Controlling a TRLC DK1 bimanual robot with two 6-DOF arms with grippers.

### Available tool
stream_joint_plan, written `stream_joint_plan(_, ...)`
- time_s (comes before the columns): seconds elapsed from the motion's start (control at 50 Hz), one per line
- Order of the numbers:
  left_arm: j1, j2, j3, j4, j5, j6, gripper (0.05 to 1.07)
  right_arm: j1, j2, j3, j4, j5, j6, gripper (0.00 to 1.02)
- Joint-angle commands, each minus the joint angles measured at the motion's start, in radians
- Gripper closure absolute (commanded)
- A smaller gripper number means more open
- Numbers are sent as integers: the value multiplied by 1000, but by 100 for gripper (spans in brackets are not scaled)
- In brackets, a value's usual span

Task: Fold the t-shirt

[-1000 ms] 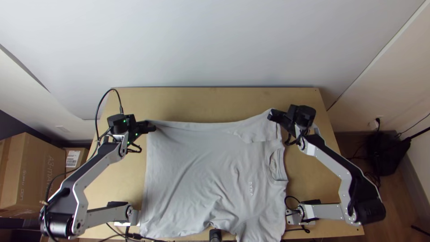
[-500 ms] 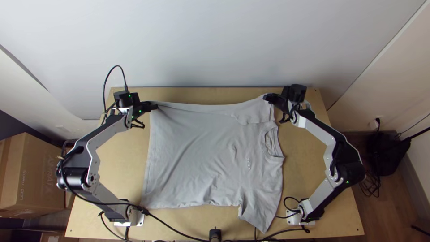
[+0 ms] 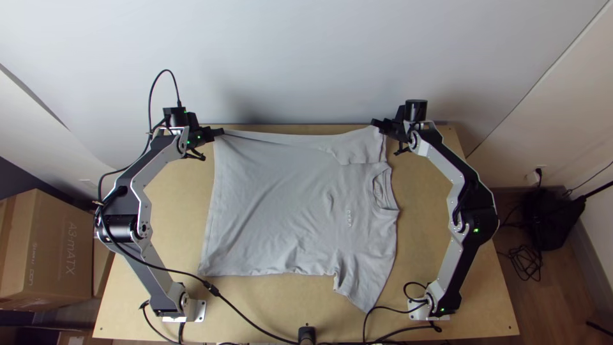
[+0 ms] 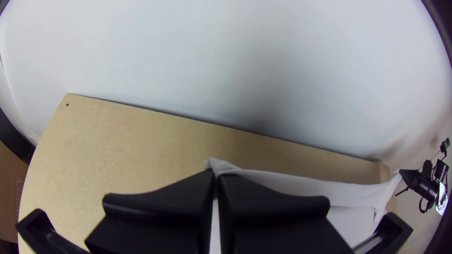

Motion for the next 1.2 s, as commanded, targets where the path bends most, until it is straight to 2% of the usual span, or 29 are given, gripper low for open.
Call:
stream_joint_plan(0.0,18,16,35,-13,0,-32,105,-6,34,67,-54,25,34,100)
stream_joint_plan(0.18,35,-10,-25,-24,0,-53,105,-6,14,18,-67,28,53,100)
stream_joint_plan(0.58,61,-62,-149,-27,28,-43,105,8,-35,-4,-223,28,49,100)
stream_joint_plan(1.18,53,-180,-362,44,46,-49,105,39,-239,-284,-198,42,36,100)
